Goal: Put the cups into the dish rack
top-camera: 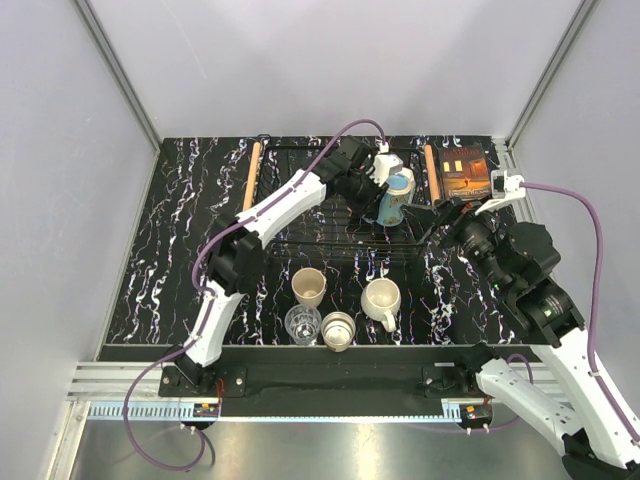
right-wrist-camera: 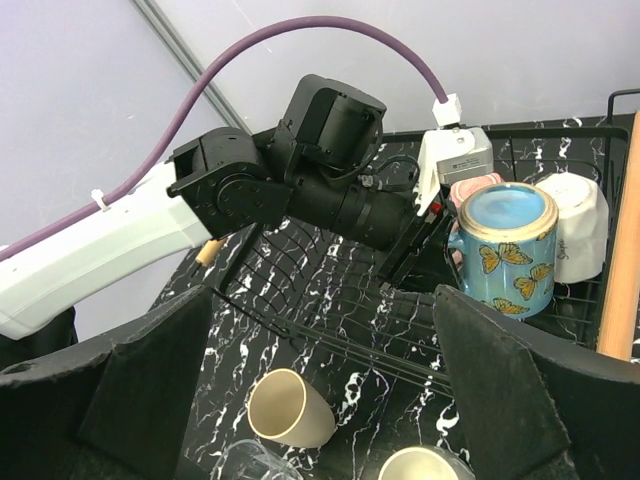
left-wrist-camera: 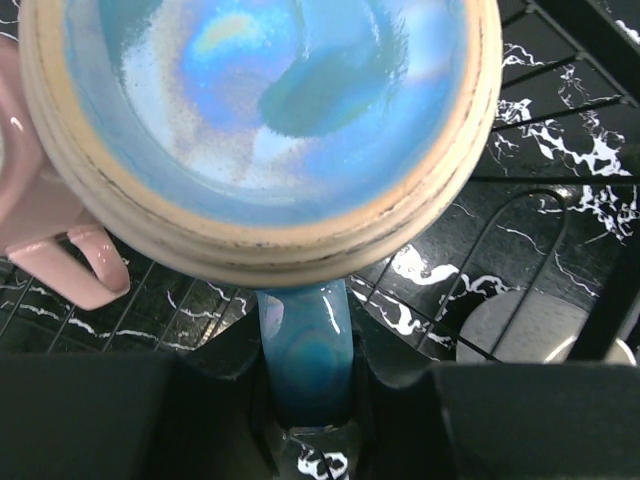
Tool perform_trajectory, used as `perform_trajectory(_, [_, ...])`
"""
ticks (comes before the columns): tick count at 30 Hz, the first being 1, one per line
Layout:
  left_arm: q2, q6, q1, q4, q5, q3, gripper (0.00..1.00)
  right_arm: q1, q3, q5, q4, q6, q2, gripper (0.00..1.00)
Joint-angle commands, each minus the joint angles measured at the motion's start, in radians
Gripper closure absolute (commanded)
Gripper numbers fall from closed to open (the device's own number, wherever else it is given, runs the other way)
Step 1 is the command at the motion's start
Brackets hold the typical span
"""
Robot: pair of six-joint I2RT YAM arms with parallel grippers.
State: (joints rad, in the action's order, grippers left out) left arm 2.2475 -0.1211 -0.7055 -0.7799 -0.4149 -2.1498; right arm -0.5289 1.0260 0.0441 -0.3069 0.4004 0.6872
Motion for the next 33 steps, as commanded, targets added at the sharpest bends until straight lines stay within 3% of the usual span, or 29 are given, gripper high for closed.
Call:
perform_trajectory(1, [-0.014,-0.017,0.000,0.176,-0.065,-0.016,1.00,0.001,0.013,0.028,0.003,-0.018,0.008,0.00])
perform_trajectory(31, [0.084,-0.043,-0.046,0.243,-0.038,0.077,1.00,0.001,0.031,-0.001,-0.041,-0.021,-0.012,0.00])
perform_trajectory(33, [0.081,-0.064,-0.046,0.223,-0.035,0.082,0.83,0.001,0.037,0.000,-0.049,-0.025,-0.009,0.00])
